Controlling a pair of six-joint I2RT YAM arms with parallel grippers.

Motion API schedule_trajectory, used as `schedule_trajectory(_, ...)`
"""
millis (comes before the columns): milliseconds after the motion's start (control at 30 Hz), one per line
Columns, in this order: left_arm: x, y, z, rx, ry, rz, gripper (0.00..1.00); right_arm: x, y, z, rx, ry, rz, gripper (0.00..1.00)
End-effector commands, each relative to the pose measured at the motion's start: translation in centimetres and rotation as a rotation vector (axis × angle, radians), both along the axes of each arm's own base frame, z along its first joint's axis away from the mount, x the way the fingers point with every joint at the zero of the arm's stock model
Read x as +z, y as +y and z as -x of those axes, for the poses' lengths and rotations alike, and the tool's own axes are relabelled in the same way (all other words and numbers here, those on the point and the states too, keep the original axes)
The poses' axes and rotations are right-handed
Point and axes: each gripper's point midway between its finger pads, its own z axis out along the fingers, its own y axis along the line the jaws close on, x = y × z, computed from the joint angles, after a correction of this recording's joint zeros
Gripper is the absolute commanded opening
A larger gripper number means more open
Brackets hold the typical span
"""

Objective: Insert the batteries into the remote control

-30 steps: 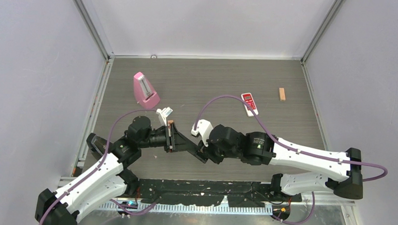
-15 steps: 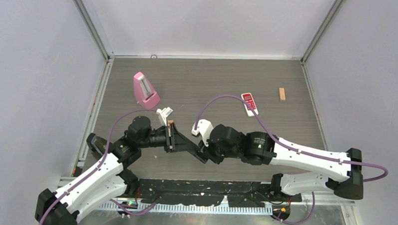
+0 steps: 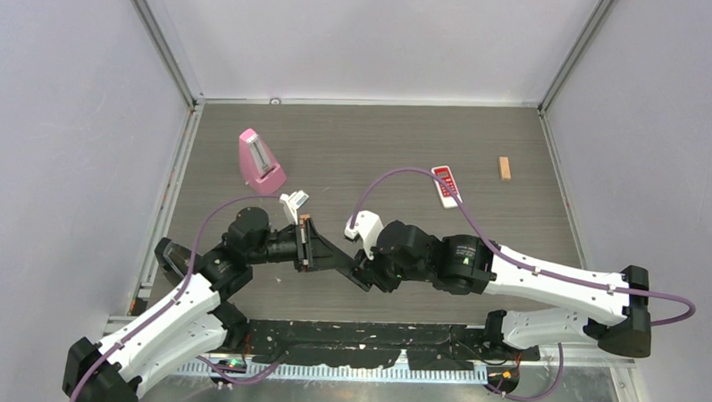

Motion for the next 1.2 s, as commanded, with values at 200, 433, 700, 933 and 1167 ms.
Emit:
schedule_trajectory(200,0.9,-0.2,-0.4,0.006,-0.066,0.029,0.00,1.3,0.1,-1.6,-0.096,-0.036,-0.060,0.11)
schedule_trajectory(433,-4.6,1.6,-2.9,0.149,-0.096,-0.201,0.00,0.9,-3.4,-5.0,-0.423,-0.034,-0.089,0.27)
schedule_trajectory(700,-5.8,3.0,-4.1,0.247,-0.161,-0.253,0.00,-6.0,-11.7,-5.9,-0.822,0.168,-0.054,0.52)
schedule_trajectory(933,-5.4,3.2,-4.0,0.242,-0.190,-0.256,0.00,-11.8,-15.6,-1.9,-0.796,0.308,0.197,0.56)
schedule_trajectory(1167,-5.3,3.3,-4.0,0.247,-0.198,-0.246,0.00,-13.4,-16.5,1.5,-0.774,0.451,0.286,0.55)
